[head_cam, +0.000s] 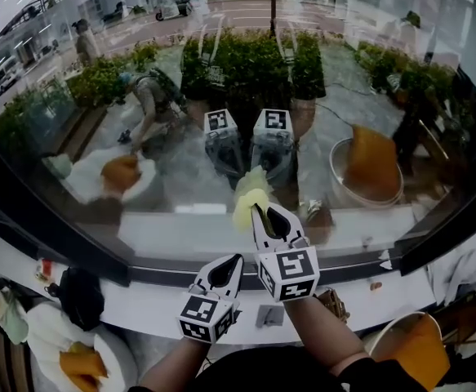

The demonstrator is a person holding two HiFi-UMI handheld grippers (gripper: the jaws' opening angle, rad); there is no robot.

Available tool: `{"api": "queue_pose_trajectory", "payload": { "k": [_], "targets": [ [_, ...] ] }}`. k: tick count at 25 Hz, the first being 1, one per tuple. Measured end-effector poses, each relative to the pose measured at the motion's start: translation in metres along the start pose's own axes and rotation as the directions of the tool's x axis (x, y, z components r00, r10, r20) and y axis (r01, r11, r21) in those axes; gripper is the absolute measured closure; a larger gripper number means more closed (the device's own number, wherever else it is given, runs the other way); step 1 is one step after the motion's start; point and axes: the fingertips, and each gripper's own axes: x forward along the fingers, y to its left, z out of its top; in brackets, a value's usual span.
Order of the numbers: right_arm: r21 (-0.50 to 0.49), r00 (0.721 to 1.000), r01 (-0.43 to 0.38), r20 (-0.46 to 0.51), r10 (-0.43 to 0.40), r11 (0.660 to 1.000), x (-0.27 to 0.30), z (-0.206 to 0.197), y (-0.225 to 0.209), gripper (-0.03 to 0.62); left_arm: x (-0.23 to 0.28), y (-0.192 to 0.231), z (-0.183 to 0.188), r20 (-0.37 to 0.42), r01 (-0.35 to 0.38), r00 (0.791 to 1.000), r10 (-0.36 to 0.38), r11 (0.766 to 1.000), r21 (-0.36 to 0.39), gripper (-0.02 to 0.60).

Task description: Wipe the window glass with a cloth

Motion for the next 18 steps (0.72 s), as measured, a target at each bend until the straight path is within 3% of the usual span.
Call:
{"api": "queue_pose_trajectory", "payload": {
  "k": [18],
  "targets": [
    [-0.034, 1.0, 0.008, 0.021, -0.007, 0.999, -0.001, -0.003, -0.002, 0.542, 0.014, 0.002, -0.006, -0.011, 0.05, 0.999, -0.05, 0.999, 0.011, 0.574]
  ]
}}
